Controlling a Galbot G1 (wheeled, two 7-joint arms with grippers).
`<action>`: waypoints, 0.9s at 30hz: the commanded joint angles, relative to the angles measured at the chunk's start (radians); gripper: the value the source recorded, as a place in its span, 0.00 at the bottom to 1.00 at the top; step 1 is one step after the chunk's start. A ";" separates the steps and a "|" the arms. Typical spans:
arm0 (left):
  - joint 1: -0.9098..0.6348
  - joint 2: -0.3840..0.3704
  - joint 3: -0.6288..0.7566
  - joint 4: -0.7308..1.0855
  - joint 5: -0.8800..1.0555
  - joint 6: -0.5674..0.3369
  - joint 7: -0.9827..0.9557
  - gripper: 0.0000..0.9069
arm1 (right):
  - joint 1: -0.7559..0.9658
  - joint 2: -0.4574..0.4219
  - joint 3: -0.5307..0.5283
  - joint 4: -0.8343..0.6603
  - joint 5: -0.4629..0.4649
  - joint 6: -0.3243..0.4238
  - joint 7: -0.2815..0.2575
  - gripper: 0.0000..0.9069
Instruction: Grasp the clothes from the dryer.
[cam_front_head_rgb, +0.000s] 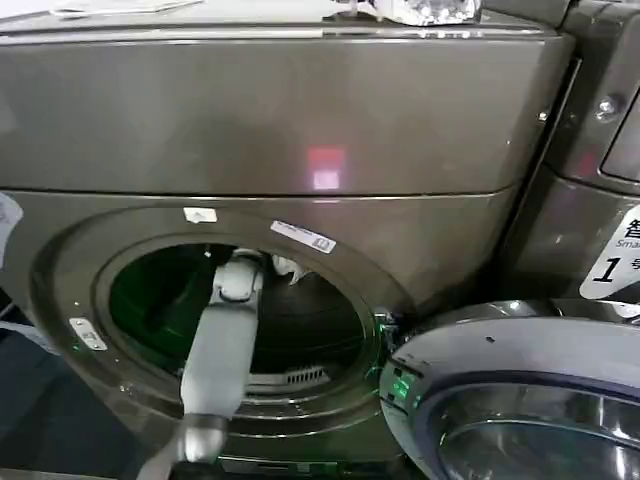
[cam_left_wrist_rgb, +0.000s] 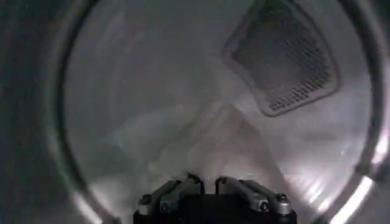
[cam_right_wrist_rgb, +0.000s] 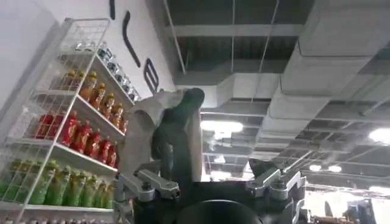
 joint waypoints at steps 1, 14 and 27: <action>0.030 -0.002 0.001 -0.048 -0.122 0.047 -0.111 0.00 | 0.004 0.002 -0.004 0.015 -0.002 -0.030 0.021 1.00; 0.032 0.003 0.006 -0.047 -0.116 0.045 -0.085 0.00 | 0.012 0.003 -0.016 0.003 -0.001 0.003 0.009 1.00; 0.032 0.004 0.008 -0.051 -0.110 0.042 -0.074 0.00 | 0.013 0.005 -0.012 0.018 -0.006 -0.026 0.027 1.00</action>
